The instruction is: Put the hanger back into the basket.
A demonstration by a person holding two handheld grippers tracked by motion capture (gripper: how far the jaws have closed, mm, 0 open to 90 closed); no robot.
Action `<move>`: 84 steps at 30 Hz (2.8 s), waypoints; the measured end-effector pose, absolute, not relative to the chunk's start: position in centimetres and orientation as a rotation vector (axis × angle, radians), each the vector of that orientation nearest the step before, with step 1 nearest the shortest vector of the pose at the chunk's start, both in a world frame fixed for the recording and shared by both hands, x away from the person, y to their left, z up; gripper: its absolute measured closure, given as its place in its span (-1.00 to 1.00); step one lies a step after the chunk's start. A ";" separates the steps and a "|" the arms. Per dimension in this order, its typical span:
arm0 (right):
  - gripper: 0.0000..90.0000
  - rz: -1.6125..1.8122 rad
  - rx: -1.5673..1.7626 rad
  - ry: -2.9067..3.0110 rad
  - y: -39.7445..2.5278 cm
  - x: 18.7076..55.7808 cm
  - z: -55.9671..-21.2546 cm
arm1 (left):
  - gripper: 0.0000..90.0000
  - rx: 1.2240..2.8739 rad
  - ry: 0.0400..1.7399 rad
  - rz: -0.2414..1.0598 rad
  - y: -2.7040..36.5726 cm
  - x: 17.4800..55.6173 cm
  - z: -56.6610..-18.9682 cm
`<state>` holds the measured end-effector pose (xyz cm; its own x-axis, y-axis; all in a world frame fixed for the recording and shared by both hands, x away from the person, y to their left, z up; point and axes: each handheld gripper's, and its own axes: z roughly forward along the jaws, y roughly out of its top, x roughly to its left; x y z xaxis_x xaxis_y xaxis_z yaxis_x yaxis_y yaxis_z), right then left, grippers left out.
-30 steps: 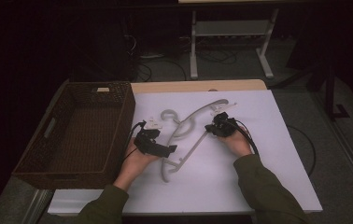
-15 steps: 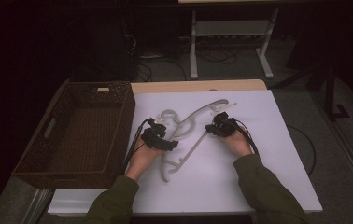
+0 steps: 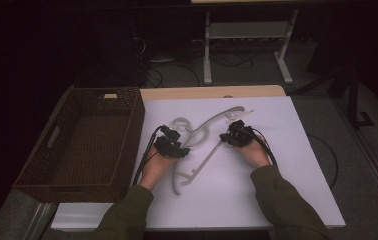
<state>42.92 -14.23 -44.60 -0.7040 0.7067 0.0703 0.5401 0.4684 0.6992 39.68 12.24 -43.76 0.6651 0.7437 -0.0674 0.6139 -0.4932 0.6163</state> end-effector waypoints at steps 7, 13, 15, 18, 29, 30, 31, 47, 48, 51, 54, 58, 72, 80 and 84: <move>1.00 1.058 1.074 2.490 -14.2 42.9 -44.6 | 0.47 2.290 1.034 0.295 11.8 39.5 -43.7; 1.00 1.057 1.079 2.485 -14.2 42.8 -44.5 | 0.63 2.306 1.039 0.311 11.4 39.4 -43.6; 1.00 1.054 1.072 2.484 -14.2 42.9 -44.5 | 0.64 2.316 1.034 0.325 11.4 39.4 -43.5; 1.00 1.065 1.074 2.479 -14.2 42.8 -44.4 | 0.66 2.309 1.056 0.345 11.4 39.5 -43.4; 0.99 1.092 1.016 2.486 -13.4 42.4 -43.9 | 0.80 2.285 1.114 0.392 12.1 39.8 -43.3; 0.99 1.098 1.012 2.485 -13.4 42.3 -43.7 | 0.81 2.285 1.112 0.393 12.1 39.8 -43.2; 0.99 1.109 1.009 2.480 -13.3 42.1 -43.5 | 0.81 2.283 1.110 0.390 12.2 39.8 -43.2; -0.08 1.280 1.051 2.355 -16.2 39.7 -39.7 | 0.83 2.202 1.101 0.311 13.2 39.4 -41.7; -0.12 1.288 1.078 2.346 -16.4 39.3 -39.5 | 0.83 2.207 1.098 0.309 13.4 39.3 -41.4; -0.25 1.308 1.080 2.319 -17.4 38.0 -39.0 | 0.83 2.193 1.100 0.302 13.6 39.2 -40.7; -0.32 1.326 1.078 2.306 -18.4 36.4 -38.5 | 0.83 2.177 1.099 0.301 13.8 39.0 -39.6; -0.41 1.310 1.059 2.312 -19.6 34.6 -38.6 | 0.83 2.170 1.093 0.323 14.0 38.8 -38.1; -1.00 1.367 1.067 2.217 -22.5 30.0 -38.6 | 0.83 2.170 1.068 0.336 16.5 38.1 -32.0; -1.00 1.414 1.065 2.157 -23.0 28.2 -38.7 | 0.83 2.157 1.090 0.368 19.5 37.7 -29.1; -1.00 1.439 1.055 2.152 -23.1 27.5 -38.9 | 0.83 2.154 1.109 0.397 21.4 37.4 -27.9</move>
<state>27.50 -23.06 -38.92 -0.6645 0.7383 0.1157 0.3890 0.2095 0.8971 37.41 21.35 -27.91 0.5916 0.8055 -0.0350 0.6005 -0.4112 0.6858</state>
